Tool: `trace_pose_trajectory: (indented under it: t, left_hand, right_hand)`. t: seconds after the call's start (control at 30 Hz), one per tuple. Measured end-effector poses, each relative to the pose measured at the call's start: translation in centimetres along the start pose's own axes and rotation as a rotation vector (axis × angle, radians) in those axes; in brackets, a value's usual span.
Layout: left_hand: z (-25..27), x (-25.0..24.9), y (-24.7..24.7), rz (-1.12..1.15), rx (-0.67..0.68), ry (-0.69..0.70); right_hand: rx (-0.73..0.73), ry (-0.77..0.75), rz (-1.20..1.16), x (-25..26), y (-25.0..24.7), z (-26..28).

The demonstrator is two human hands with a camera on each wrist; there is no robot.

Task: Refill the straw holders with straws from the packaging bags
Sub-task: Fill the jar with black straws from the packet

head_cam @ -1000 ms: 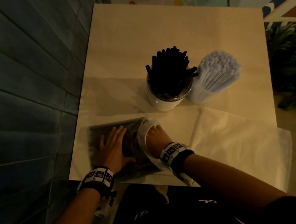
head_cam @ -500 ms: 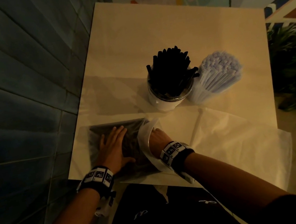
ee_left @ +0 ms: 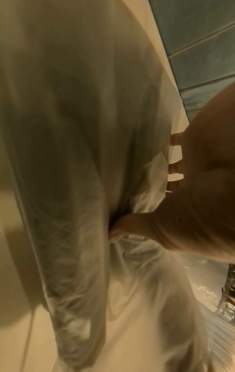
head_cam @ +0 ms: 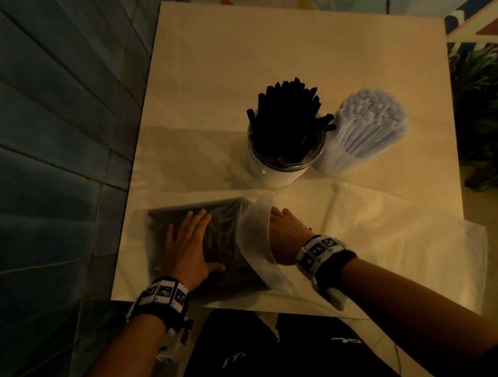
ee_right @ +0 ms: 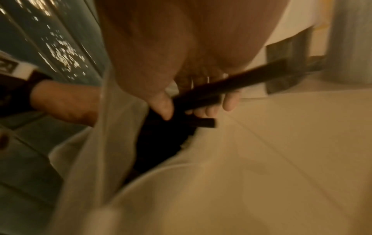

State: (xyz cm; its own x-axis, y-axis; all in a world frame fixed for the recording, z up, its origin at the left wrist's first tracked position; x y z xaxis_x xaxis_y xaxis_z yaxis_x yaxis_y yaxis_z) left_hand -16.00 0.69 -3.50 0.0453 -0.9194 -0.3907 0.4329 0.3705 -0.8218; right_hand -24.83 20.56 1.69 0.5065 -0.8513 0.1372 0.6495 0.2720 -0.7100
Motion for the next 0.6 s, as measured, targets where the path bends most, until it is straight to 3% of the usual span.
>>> trace_pose_trajectory:
  t: [0.1,0.27,0.43,0.6]
  left_hand:
    - [0.0,0.0,-0.1,0.004,-0.004,-0.001]
    - [0.0,0.1,-0.3,-0.005,0.007,0.006]
    - [0.0,-0.1,-0.5,0.007,0.02,-0.002]
    - [-0.2,0.0,-0.5,0.013,0.025,-0.009]
  right_hand:
    - [0.06,-0.034,-0.055,2.2,-0.5,-0.1]
    - [0.185,0.087,-0.205,2.5,-1.0,-0.4]
    - [0.206,0.225,-0.282,0.2,-0.6,-0.1]
    - [0.197,0.217,-0.215,-4.4,0.2,1.3]
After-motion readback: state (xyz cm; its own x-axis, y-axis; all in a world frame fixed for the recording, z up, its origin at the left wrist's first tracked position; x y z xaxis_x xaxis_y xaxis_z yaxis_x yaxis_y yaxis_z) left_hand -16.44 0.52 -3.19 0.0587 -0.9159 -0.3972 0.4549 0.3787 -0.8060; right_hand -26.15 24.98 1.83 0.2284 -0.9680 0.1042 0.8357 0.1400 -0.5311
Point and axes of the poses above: each hand's wrist, its own z-axis away from the middle knuckle, its own y-axis out of the palm, x = y × z, the point moved 3 cm from there along -z, towards the middle knuckle, and after that the axes turned 12 degrees about y, right-handed, at the moved point
